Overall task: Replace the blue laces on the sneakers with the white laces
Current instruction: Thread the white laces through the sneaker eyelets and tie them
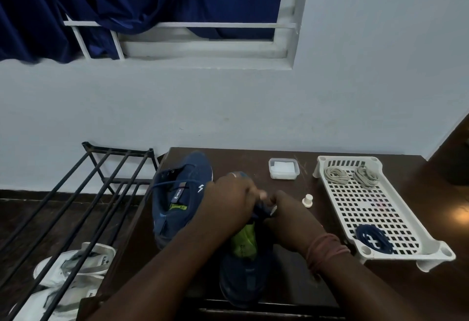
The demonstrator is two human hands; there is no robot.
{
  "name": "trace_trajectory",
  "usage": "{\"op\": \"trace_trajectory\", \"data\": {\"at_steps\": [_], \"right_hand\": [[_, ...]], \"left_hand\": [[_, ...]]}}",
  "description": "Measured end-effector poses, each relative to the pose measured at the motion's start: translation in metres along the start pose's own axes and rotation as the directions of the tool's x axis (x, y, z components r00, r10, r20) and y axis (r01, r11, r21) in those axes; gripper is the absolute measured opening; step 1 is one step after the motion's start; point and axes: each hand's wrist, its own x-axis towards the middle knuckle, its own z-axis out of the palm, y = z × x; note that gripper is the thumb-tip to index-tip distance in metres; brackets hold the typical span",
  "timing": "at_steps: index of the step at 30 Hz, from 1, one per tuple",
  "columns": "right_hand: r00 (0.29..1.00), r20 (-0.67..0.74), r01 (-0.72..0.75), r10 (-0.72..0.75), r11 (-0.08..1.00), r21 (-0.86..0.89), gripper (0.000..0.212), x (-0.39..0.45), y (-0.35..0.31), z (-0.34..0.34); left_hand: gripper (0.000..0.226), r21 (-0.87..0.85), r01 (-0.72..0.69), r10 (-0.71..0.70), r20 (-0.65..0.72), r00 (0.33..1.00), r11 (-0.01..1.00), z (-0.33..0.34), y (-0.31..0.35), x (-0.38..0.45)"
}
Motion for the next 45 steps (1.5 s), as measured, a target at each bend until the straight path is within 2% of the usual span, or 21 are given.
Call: {"op": "trace_trajectory", "data": {"at_steps": [1,2,4,6,8,9,10,11,13,15,17,20,22,25,28,33,36,38,42,43,45], "right_hand": [[1.000,0.002,-0.003,0.003,1.000,-0.003,0.027,0.000,-0.001,-0.001],[1.000,0.000,-0.001,0.001,1.000,-0.001,0.026,0.000,-0.001,-0.001],[1.000,0.003,-0.002,0.002,1.000,0.000,0.027,-0.001,-0.002,0.000],[1.000,0.001,0.000,0.000,1.000,-0.019,0.030,-0.003,-0.005,-0.001],[1.000,-0.003,0.026,-0.026,0.999,-0.043,0.036,-0.006,-0.009,0.000],[0.999,-0.005,0.039,-0.039,0.998,-0.050,0.040,-0.009,-0.011,0.001],[0.999,-0.012,0.051,-0.052,0.997,-0.051,0.044,-0.011,-0.014,0.001],[0.997,-0.031,0.062,-0.064,0.997,-0.048,0.049,-0.014,-0.018,0.001],[0.985,-0.123,0.116,-0.121,0.992,-0.048,0.052,-0.019,-0.027,0.000],[0.939,-0.231,0.245,-0.254,0.967,-0.069,0.043,-0.021,-0.035,0.001],[0.891,-0.240,0.386,-0.385,0.921,-0.046,0.033,-0.018,-0.041,0.004],[0.862,-0.170,0.476,-0.478,0.878,-0.052,0.022,-0.009,-0.045,0.011],[0.881,-0.131,0.454,-0.455,0.890,-0.046,0.017,-0.002,-0.042,0.011],[0.915,-0.052,0.402,-0.401,0.916,0.004,0.020,0.001,-0.033,0.001],[0.926,0.019,0.378,-0.378,0.924,-0.050,0.025,0.001,-0.028,-0.007],[0.918,0.204,0.393,-0.340,0.848,-0.355,0.031,-0.001,-0.042,-0.005],[0.919,0.225,0.395,-0.324,0.775,-0.494,0.029,-0.006,-0.048,0.002],[0.931,0.206,0.364,-0.300,0.782,-0.506,0.025,-0.010,-0.049,0.008],[0.943,0.142,0.333,-0.301,0.827,-0.454,0.024,-0.014,-0.045,0.021],[0.940,0.138,0.341,-0.312,0.859,-0.382,0.030,-0.013,-0.043,0.020],[0.923,0.107,0.376,-0.370,0.926,-0.032,0.044,-0.012,-0.043,0.012]], "left_hand": [[0.031,-0.247,0.069,-0.075,-0.018,0.997,0.967,-0.003,0.003,-0.001],[0.031,-0.471,0.120,-0.143,-0.013,0.990,0.874,-0.009,0.004,-0.001],[0.029,-0.736,0.181,-0.261,0.007,0.965,0.652,-0.022,0.005,0.000],[0.025,-0.890,0.227,-0.316,0.100,0.943,0.396,-0.029,0.003,0.003],[0.022,-0.951,0.281,-0.262,0.240,0.935,0.132,-0.029,0.001,0.006],[0.026,-0.946,0.317,-0.215,0.295,0.931,0.073,-0.028,-0.002,0.006],[0.033,-0.932,0.353,-0.173,0.336,0.926,0.077,-0.026,-0.005,0.006],[0.040,-0.912,0.384,-0.158,0.362,0.919,0.144,-0.026,-0.009,0.007],[0.043,-0.832,0.414,-0.231,0.349,0.908,0.369,-0.029,-0.018,0.007],[0.031,-0.709,0.432,-0.354,0.267,0.896,0.557,-0.031,-0.028,0.005],[0.014,-0.543,0.473,-0.393,0.265,0.881,0.694,-0.030,-0.038,0.001],[0.013,-0.304,0.524,-0.363,0.454,0.814,0.796,-0.028,-0.039,-0.010],[0.021,-0.216,0.500,-0.356,0.477,0.803,0.839,-0.023,-0.036,-0.014],[0.026,-0.219,0.493,-0.370,0.430,0.824,0.842,-0.015,-0.034,-0.013],[0.020,-0.270,0.496,-0.376,0.393,0.839,0.825,-0.012,-0.035,-0.009],[0.016,-0.248,0.540,-0.435,0.373,0.820,0.805,-0.007,-0.041,-0.007],[0.005,-0.290,0.571,-0.436,0.417,0.798,0.768,-0.006,-0.041,-0.004],[0.013,-0.323,0.584,-0.437,0.426,0.792,0.745,-0.006,-0.041,-0.003],[0.009,-0.361,0.622,-0.452,0.454,0.768,0.695,-0.006,-0.042,-0.003],[0.005,-0.367,0.637,-0.465,0.458,0.758,0.678,-0.006,-0.043,-0.003],[0.009,-0.393,0.668,-0.497,0.457,0.738,0.631,-0.006,-0.045,-0.003]]}}
